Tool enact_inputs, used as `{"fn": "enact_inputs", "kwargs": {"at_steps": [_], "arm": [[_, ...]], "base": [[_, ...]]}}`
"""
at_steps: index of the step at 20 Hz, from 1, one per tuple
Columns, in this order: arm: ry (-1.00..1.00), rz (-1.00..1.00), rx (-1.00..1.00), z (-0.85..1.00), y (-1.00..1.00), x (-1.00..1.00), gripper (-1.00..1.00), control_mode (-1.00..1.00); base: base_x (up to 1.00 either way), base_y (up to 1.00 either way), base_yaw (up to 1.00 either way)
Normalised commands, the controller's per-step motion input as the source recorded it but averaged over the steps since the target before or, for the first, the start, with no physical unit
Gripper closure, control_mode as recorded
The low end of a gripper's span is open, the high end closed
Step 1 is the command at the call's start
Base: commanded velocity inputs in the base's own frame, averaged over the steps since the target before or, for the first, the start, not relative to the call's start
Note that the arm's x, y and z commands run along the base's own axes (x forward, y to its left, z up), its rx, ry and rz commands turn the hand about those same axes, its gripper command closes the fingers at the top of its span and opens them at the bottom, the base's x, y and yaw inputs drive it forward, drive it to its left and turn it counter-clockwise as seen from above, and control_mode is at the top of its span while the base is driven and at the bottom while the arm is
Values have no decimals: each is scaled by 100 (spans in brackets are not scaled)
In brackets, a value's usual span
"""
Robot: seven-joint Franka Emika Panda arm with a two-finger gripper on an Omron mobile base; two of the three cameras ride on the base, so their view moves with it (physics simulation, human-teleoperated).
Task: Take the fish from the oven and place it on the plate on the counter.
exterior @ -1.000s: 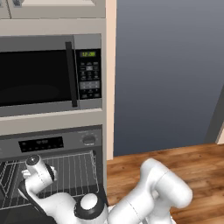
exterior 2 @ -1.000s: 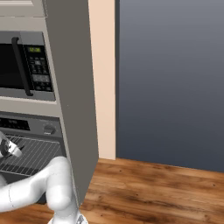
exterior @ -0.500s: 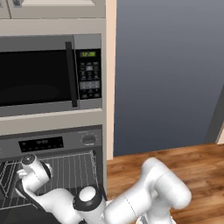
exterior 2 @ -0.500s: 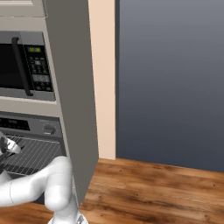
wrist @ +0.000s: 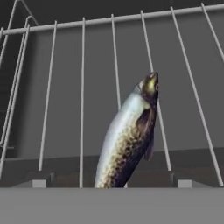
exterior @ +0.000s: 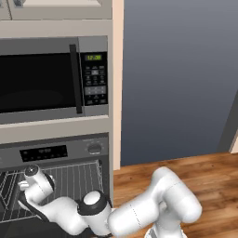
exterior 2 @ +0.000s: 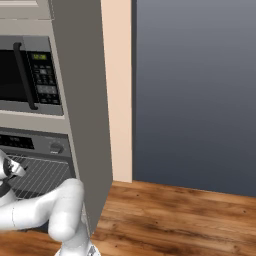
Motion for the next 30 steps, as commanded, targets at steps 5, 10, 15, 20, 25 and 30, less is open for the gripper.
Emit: {"fn": "enact_inputs", "kwargs": {"at_steps": [5,10,15,20,25,30], "arm": [[-8,0,0,-27,31,10,-100,-100],[-5,0,0,-52,20,15,-100,-100],[0,-1,0,-53,0,-32,-100,-100],[-2,-6,-4,-95,0,-71,-100,-100],[-22,-12,-6,-66,-13,-36,-100,-100],[-29,-11,-2,-14,-28,0,-100,-100]], "base": [[0,0,0],[0,0,0],[0,0,0],[0,0,0],[0,0,0],[0,0,0]]}}
